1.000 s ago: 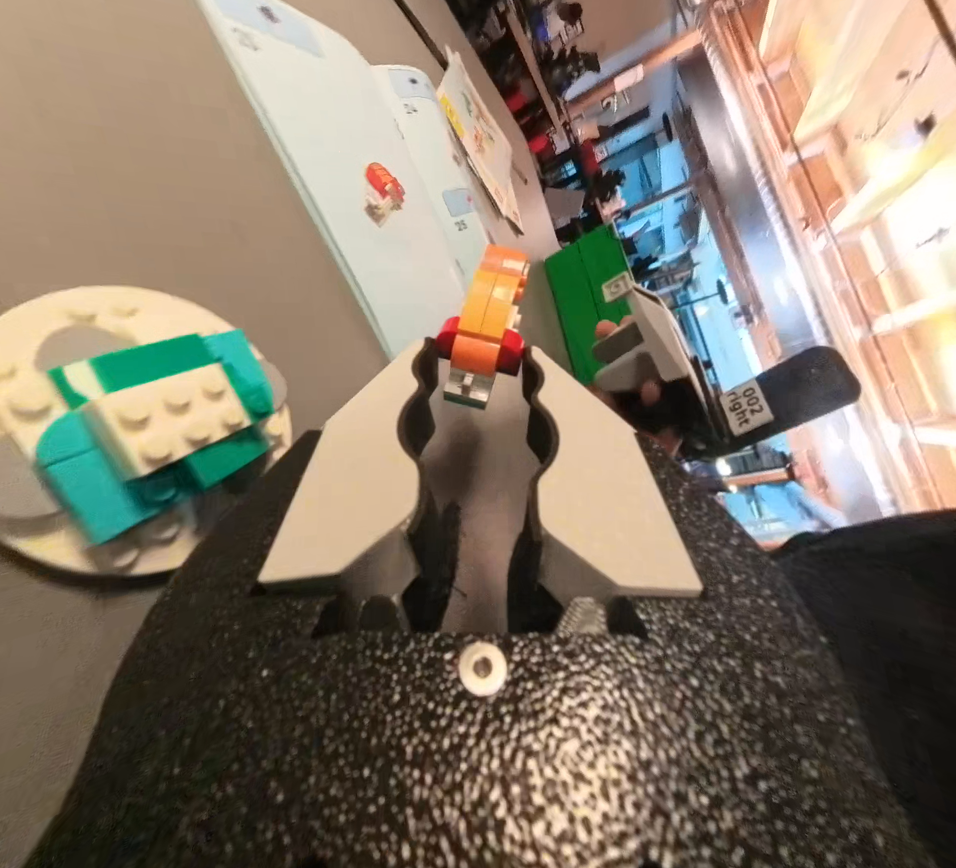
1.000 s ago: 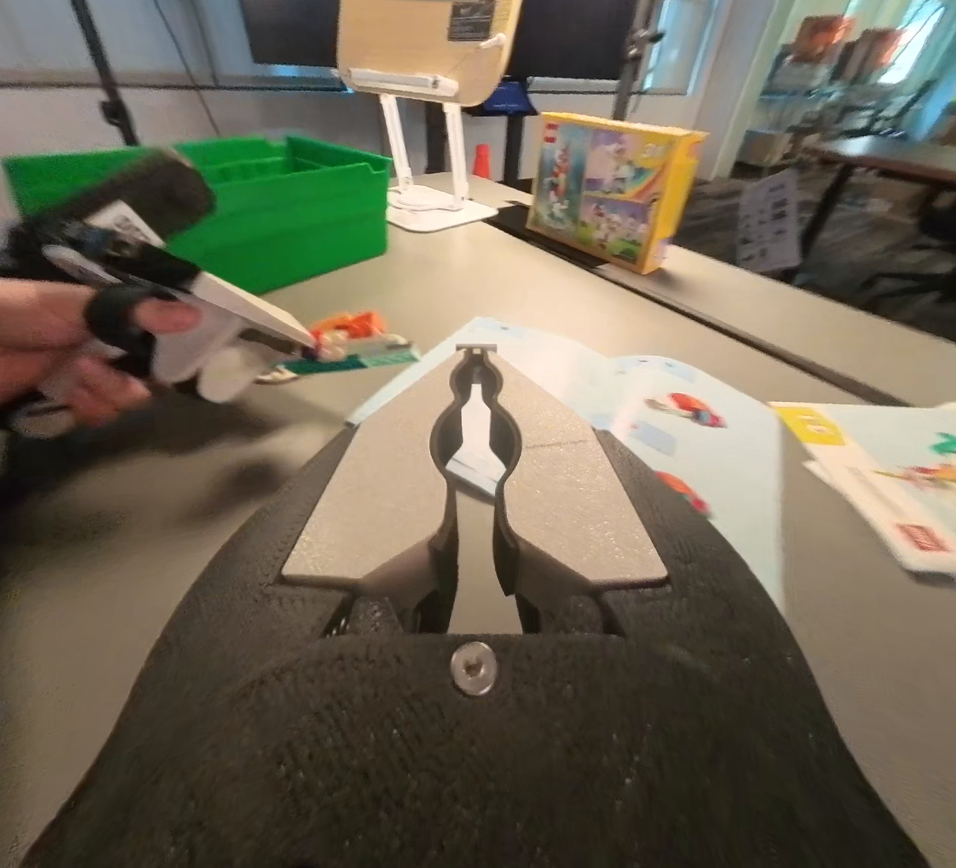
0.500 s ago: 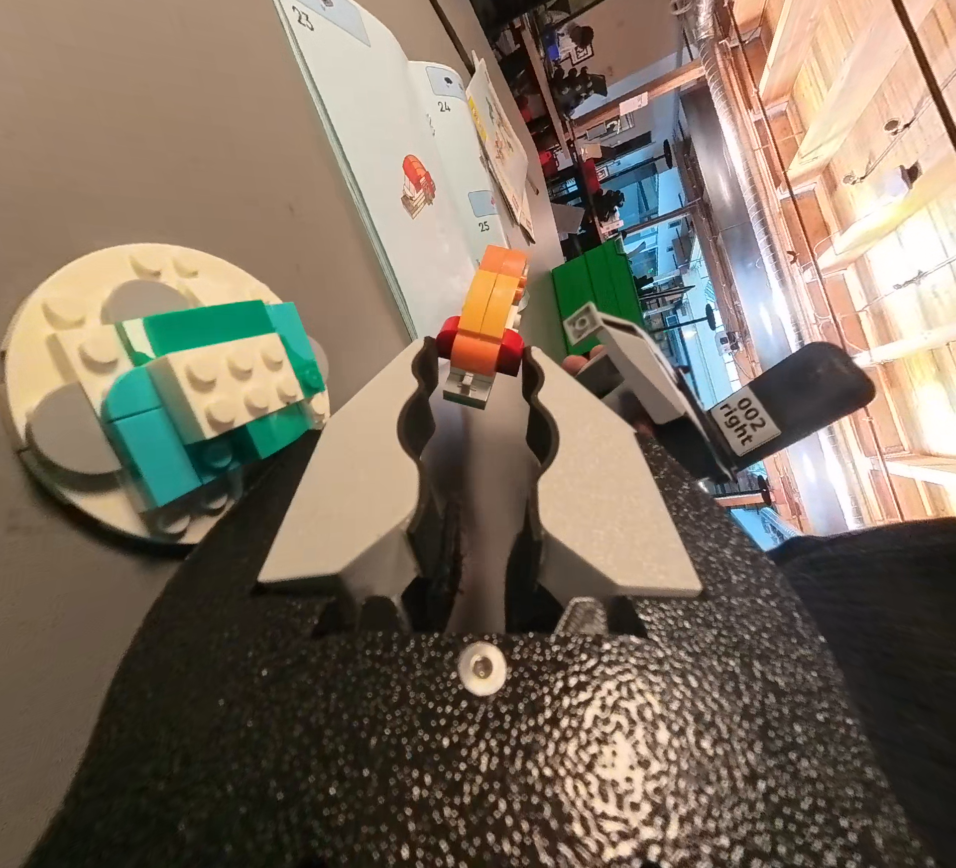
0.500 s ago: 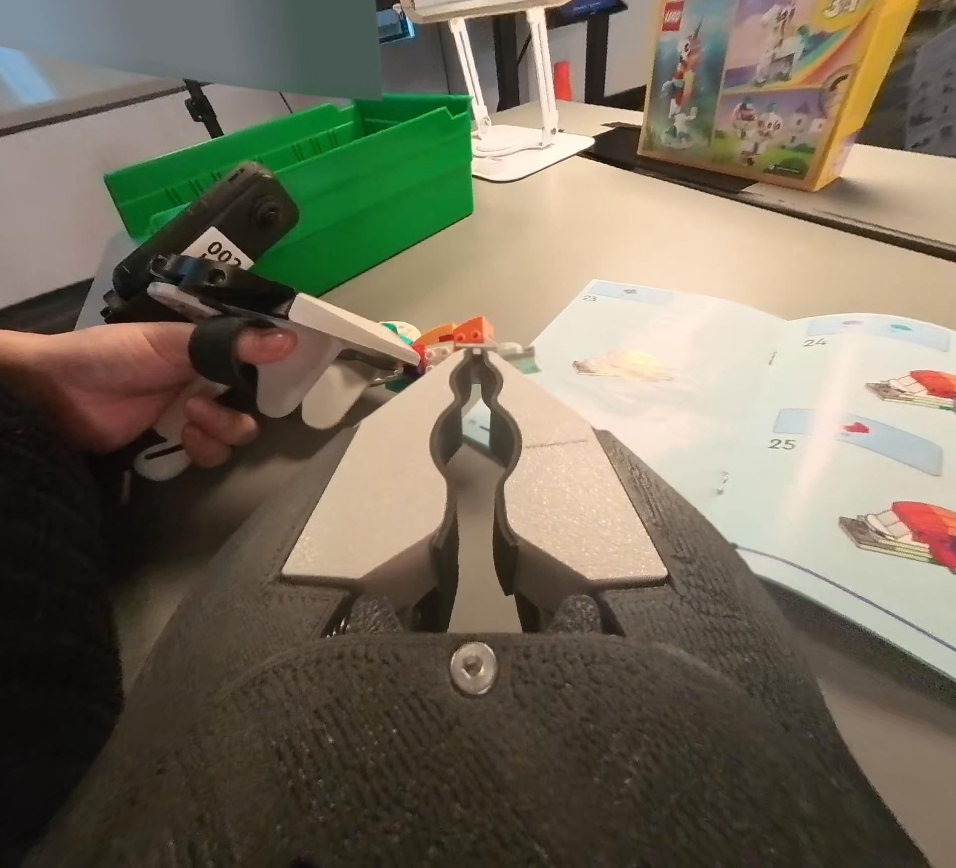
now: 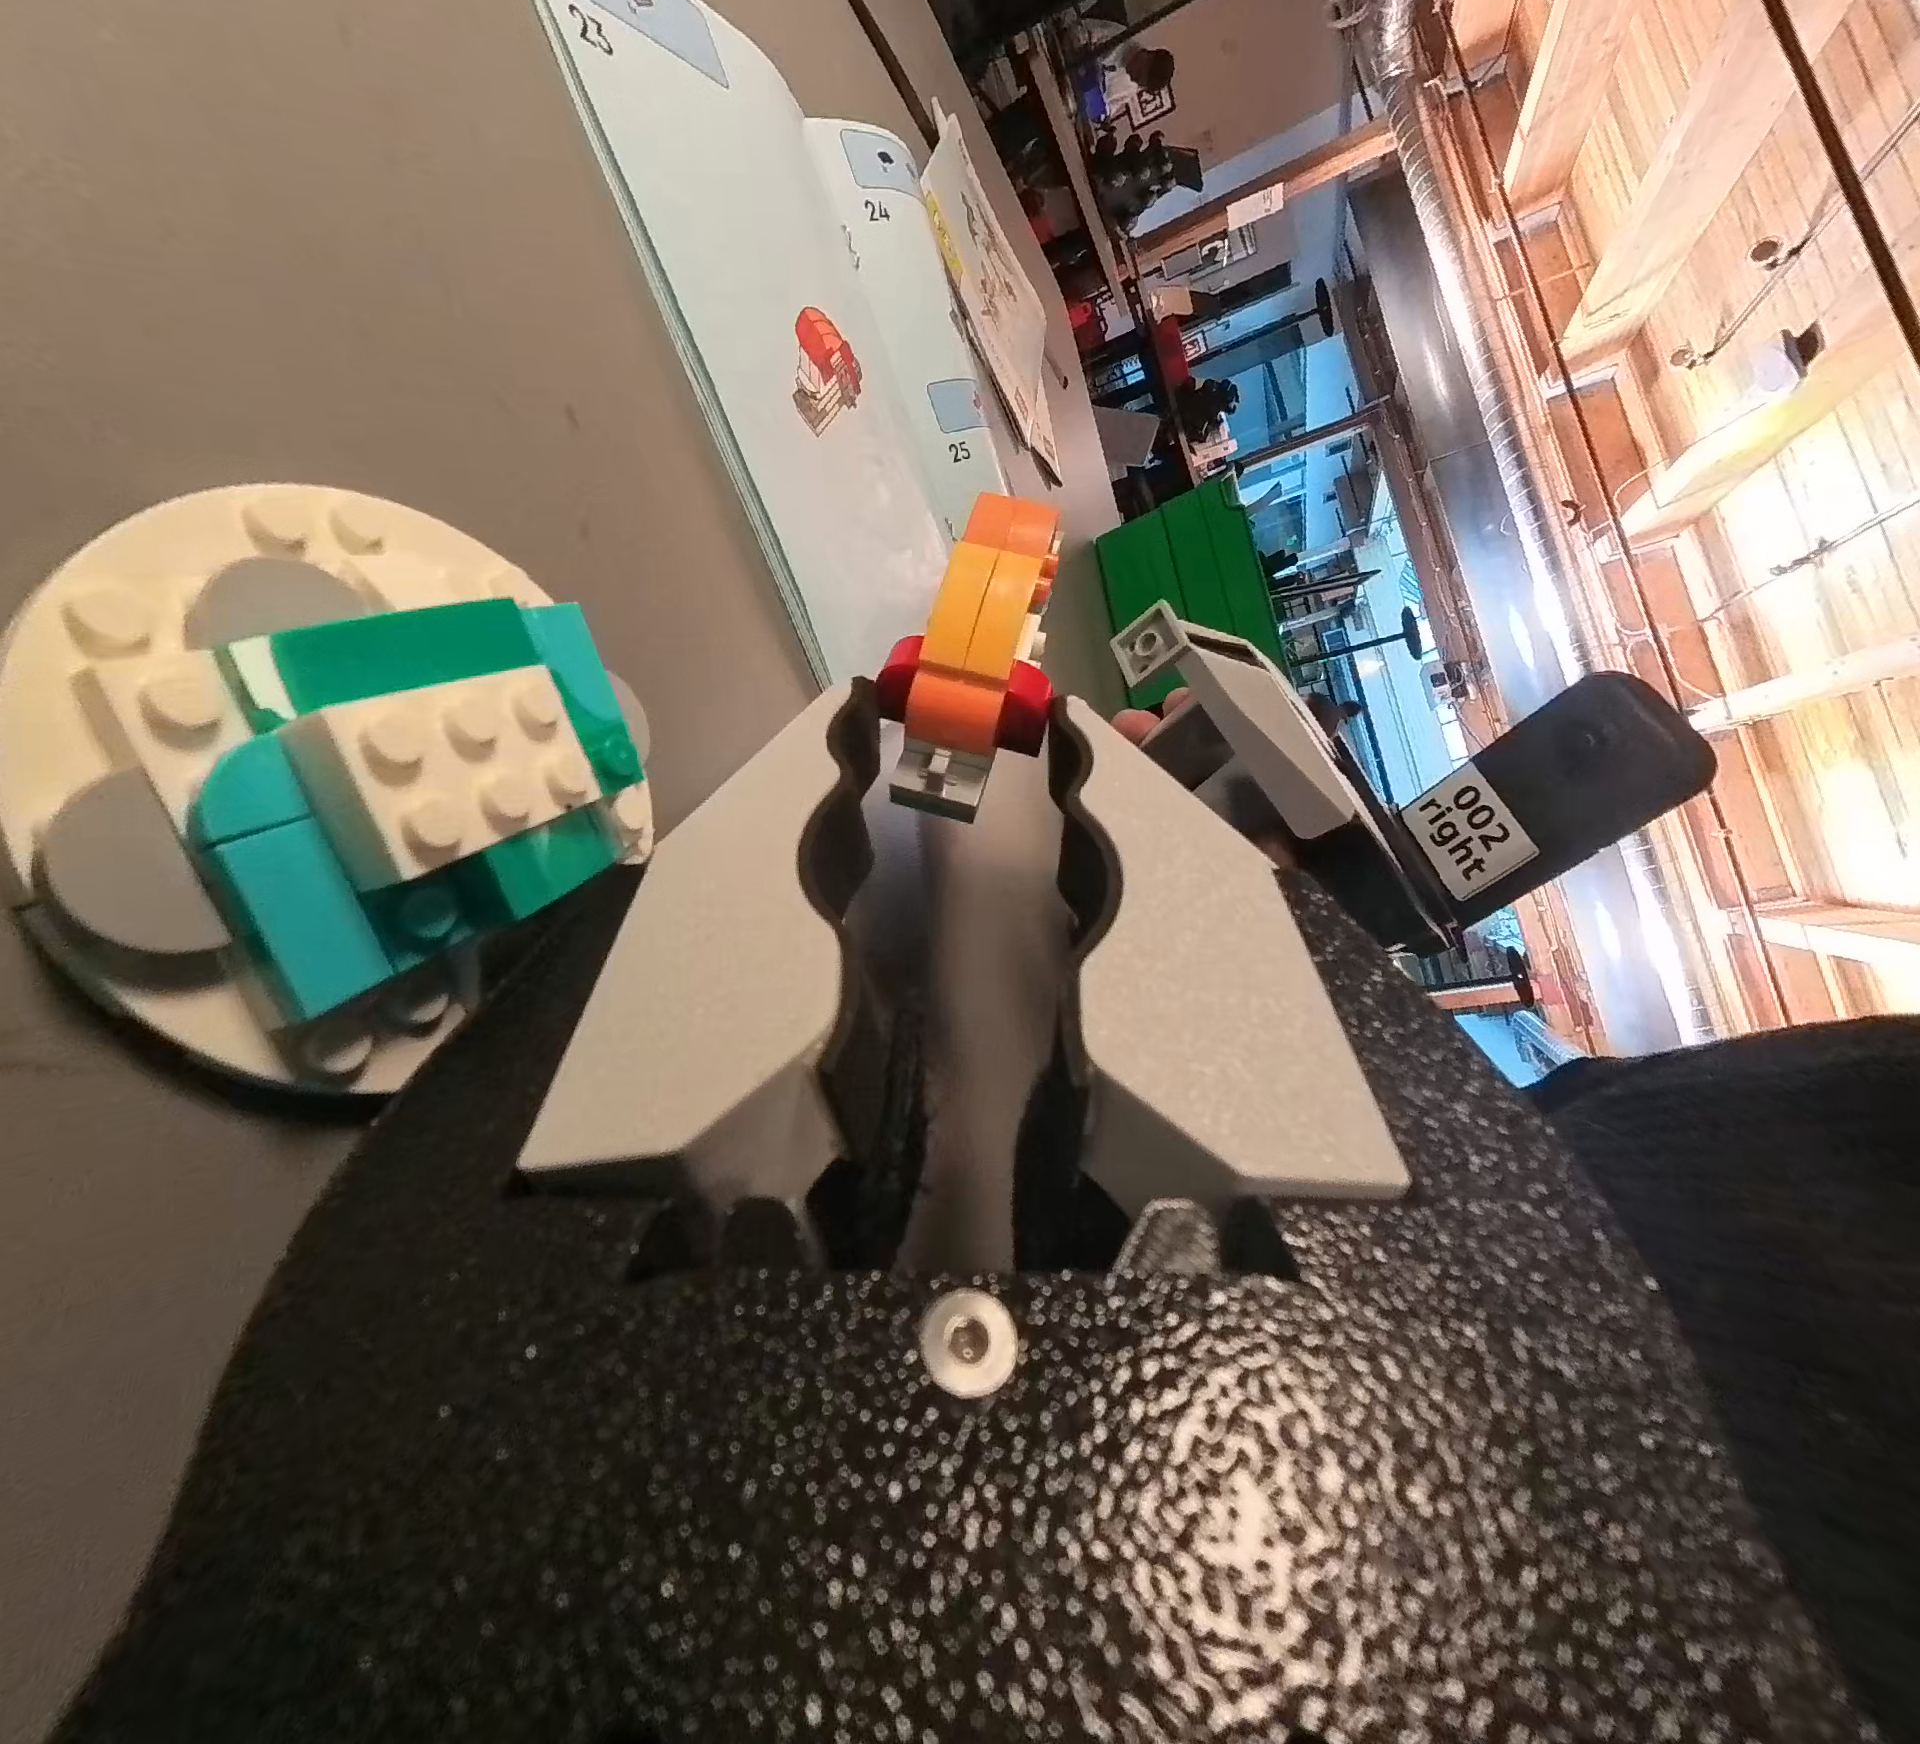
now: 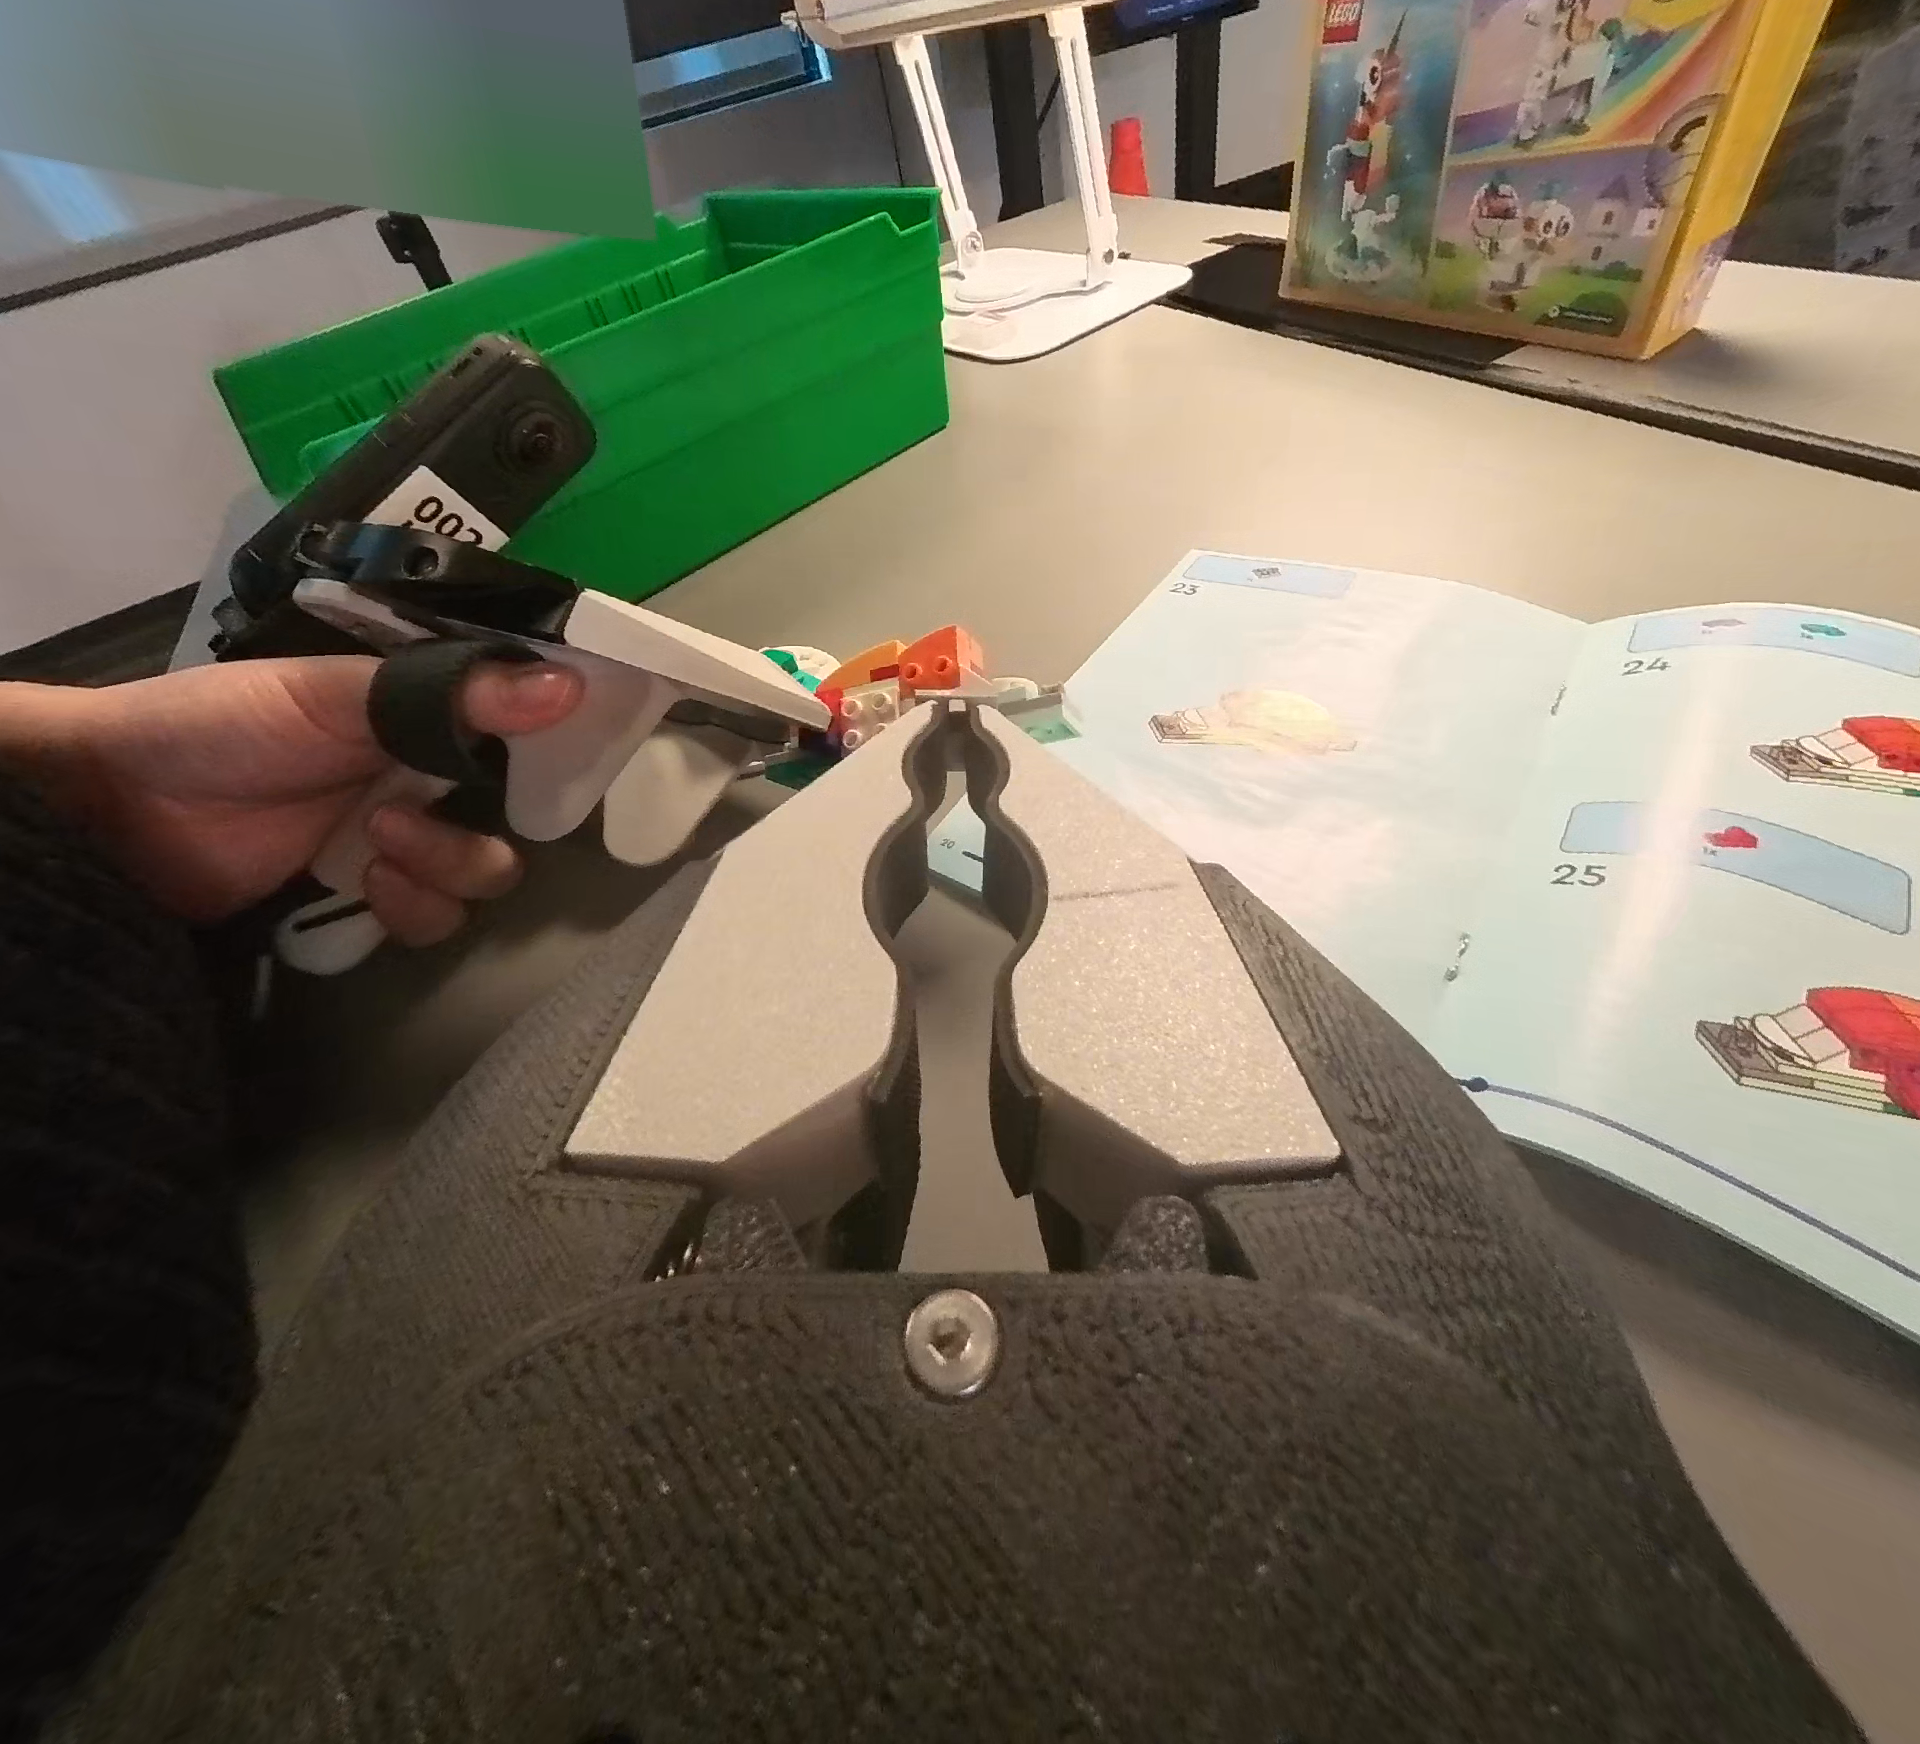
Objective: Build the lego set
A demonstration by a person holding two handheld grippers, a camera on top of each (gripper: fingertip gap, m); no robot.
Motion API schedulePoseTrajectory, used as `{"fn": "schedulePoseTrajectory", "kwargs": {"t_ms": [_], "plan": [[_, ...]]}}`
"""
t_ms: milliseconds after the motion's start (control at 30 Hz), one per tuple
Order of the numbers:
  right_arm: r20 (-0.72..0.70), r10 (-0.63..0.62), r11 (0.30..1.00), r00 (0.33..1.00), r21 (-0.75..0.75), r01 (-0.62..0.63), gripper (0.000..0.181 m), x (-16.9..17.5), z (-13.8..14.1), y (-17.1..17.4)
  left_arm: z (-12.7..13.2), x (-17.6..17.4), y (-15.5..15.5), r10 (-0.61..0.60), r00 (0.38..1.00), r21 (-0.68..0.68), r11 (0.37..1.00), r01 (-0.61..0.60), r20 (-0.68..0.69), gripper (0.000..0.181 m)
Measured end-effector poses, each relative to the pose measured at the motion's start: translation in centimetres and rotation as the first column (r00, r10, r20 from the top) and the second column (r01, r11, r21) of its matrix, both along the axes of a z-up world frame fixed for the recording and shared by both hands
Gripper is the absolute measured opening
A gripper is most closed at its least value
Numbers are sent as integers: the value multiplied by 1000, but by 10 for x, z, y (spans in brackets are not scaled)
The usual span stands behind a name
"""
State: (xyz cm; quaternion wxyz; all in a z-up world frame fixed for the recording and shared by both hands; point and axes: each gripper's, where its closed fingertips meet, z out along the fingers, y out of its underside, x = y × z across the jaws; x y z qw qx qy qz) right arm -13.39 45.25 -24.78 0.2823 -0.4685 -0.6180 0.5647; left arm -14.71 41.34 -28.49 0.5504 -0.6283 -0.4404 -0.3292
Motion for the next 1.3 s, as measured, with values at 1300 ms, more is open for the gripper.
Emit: {"fn": "schedulePoseTrajectory", "kwargs": {"t_ms": [1300], "plan": [[-51,-89,994,995,51,92,1,10,14,37,-2,13,-1,-76,993,-73,995,69,-92,31]]}}
